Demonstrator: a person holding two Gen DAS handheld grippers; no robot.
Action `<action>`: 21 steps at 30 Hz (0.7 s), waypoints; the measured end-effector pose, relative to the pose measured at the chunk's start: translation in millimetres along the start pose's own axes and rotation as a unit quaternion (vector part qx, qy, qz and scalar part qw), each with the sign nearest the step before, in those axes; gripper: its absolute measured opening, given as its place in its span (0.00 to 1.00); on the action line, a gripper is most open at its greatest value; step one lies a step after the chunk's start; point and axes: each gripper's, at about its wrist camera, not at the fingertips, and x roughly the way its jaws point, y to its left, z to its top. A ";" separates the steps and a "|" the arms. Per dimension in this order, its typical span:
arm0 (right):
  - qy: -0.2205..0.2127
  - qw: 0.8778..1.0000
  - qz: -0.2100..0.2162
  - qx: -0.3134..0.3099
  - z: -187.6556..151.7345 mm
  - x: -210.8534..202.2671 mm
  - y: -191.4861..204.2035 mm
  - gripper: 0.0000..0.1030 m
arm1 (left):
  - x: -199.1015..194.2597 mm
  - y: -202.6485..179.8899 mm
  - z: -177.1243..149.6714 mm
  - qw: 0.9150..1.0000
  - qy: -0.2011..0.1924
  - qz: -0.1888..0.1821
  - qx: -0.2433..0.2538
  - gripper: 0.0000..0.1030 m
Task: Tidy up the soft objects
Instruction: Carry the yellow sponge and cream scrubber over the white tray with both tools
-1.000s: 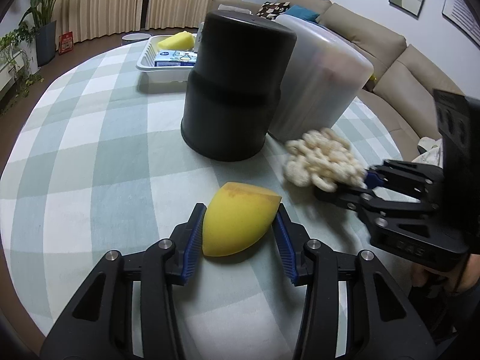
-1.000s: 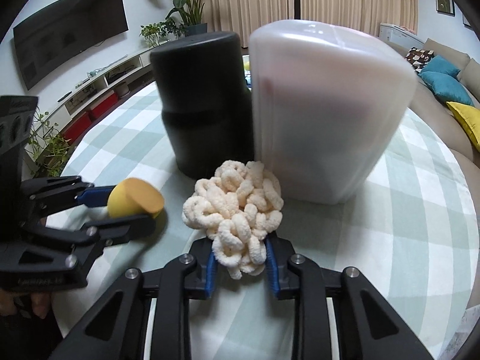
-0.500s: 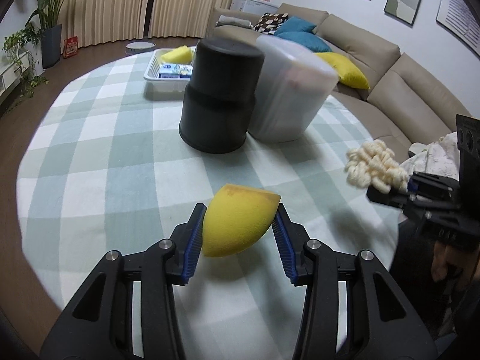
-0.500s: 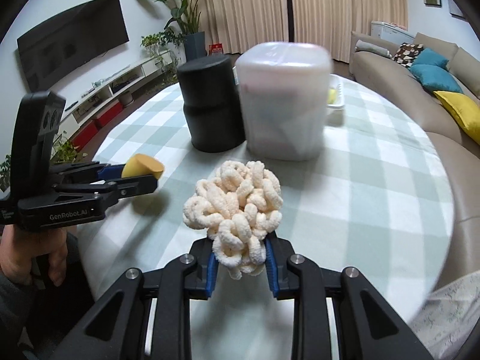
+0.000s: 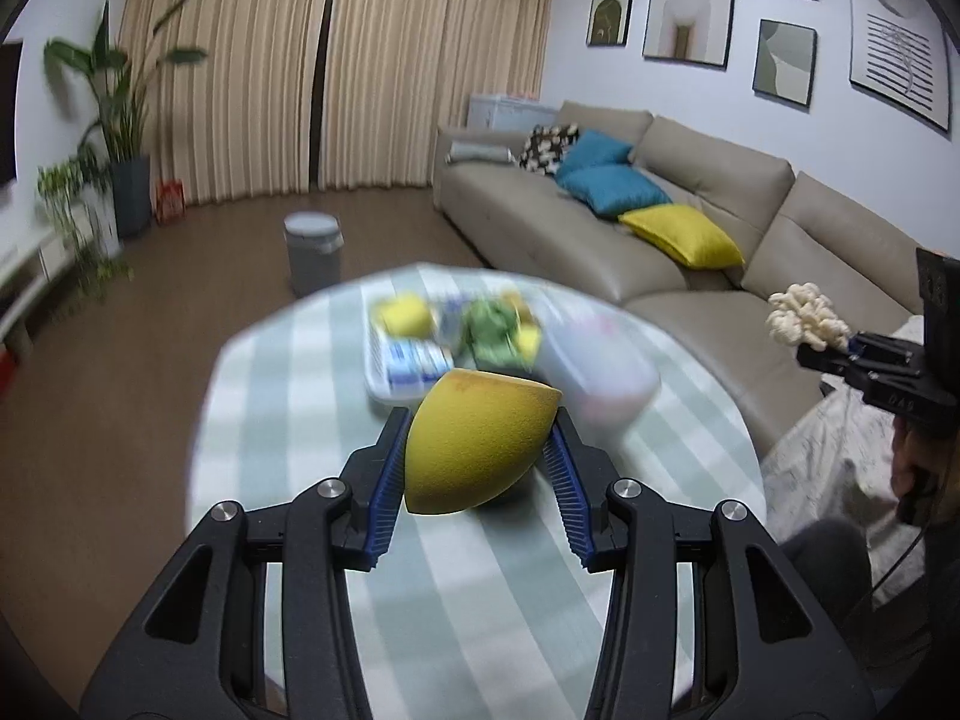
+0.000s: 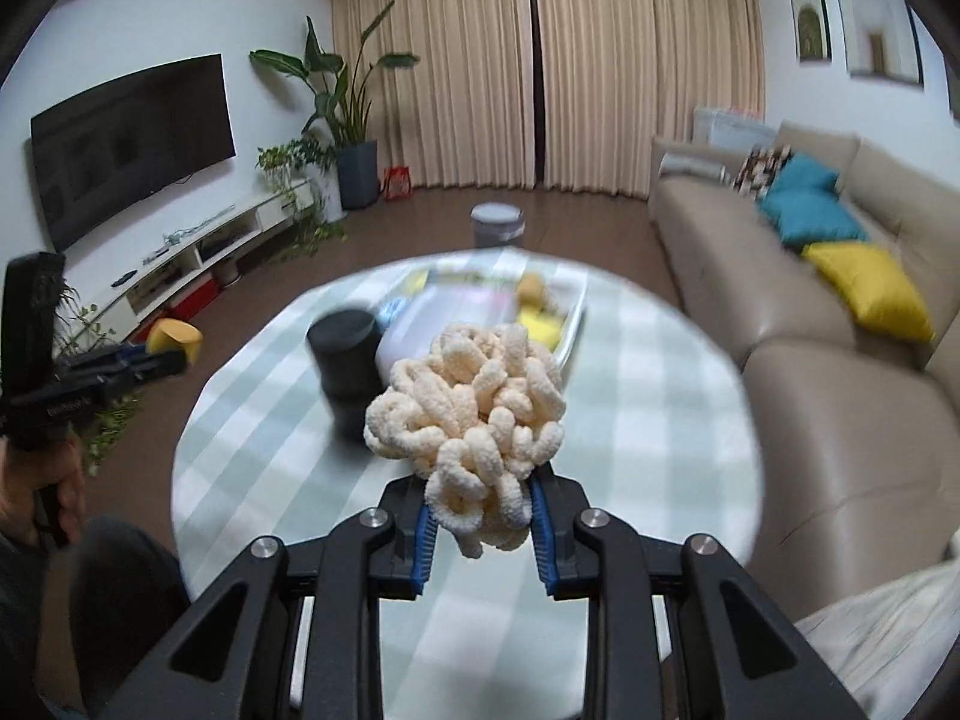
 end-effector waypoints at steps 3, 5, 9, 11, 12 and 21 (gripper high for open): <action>-0.021 1.000 -0.009 -0.017 32.2 -10.1 -7.4 0.28 | -6.0 6.1 36.1 1.000 -0.018 0.012 0.018 0.41; -0.035 0.998 -0.024 -0.034 55.9 -14.4 -12.1 0.28 | -7.9 9.5 58.9 0.999 -0.028 0.024 0.031 0.41; -0.054 0.997 -0.032 -0.050 97.2 -17.6 -21.0 0.28 | -4.5 13.0 99.9 0.997 -0.034 0.040 0.056 0.41; -0.061 0.995 -0.042 -0.062 122.9 -14.6 -23.9 0.28 | 0.6 15.6 118.0 0.997 -0.034 0.044 0.062 0.41; -0.062 0.995 -0.043 -0.066 130.2 -13.6 -24.2 0.28 | 5.3 17.5 127.9 0.996 -0.032 0.047 0.064 0.41; -0.043 0.995 -0.029 -0.085 219.5 35.5 -31.9 0.28 | 70.0 19.5 180.8 0.996 0.012 0.042 0.076 0.41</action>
